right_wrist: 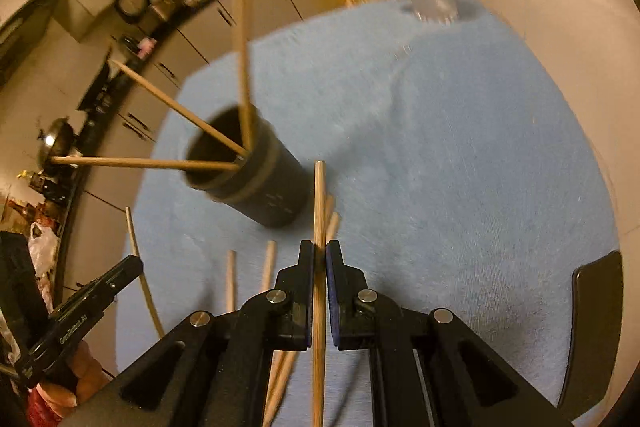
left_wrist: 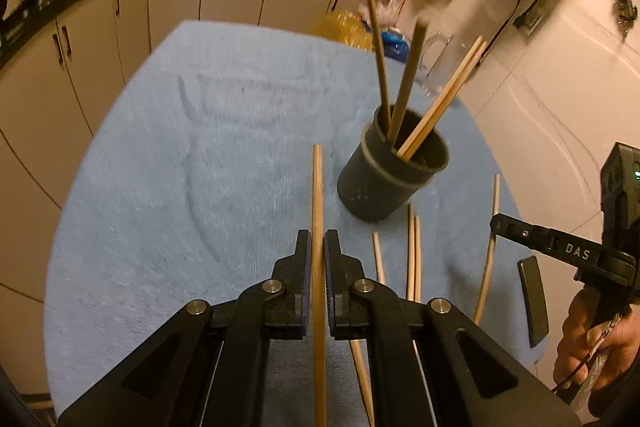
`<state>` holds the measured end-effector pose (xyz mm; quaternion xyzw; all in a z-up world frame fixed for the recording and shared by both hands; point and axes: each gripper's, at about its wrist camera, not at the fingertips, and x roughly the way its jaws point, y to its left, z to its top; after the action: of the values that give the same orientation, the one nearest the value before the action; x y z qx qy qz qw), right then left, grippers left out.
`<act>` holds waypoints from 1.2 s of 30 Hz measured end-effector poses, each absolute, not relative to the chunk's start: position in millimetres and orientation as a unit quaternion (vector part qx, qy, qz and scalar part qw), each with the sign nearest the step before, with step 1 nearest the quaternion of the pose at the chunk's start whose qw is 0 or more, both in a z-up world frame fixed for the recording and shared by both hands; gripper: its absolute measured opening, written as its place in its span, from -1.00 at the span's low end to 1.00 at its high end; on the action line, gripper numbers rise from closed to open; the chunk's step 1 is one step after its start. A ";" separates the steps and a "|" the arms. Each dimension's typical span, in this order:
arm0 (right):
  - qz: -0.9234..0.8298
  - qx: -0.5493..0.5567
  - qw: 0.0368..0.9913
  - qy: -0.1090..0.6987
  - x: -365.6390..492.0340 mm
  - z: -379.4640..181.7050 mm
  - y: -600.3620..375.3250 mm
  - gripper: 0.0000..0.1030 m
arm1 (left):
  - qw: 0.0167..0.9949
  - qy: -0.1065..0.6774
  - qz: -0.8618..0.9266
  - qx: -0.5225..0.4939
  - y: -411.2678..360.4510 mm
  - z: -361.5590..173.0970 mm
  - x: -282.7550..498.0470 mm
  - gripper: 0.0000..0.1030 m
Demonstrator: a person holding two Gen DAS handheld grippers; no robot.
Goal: Organize utensils
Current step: 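Lift the held chopsticks upright and carry both grippers over the cup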
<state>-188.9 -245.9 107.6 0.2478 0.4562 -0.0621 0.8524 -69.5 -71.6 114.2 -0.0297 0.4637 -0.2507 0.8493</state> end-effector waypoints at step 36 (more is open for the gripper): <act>-0.075 0.208 0.902 0.371 -209.9 173.2 -192.6 -0.88 | 0.883 0.386 -0.267 0.007 -41.1 170.7 -105.1 -0.89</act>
<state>-209.9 -192.6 173.2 0.2078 0.3707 -0.0754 0.9021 -105.1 -41.1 170.7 0.0067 0.3861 -0.2668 0.8830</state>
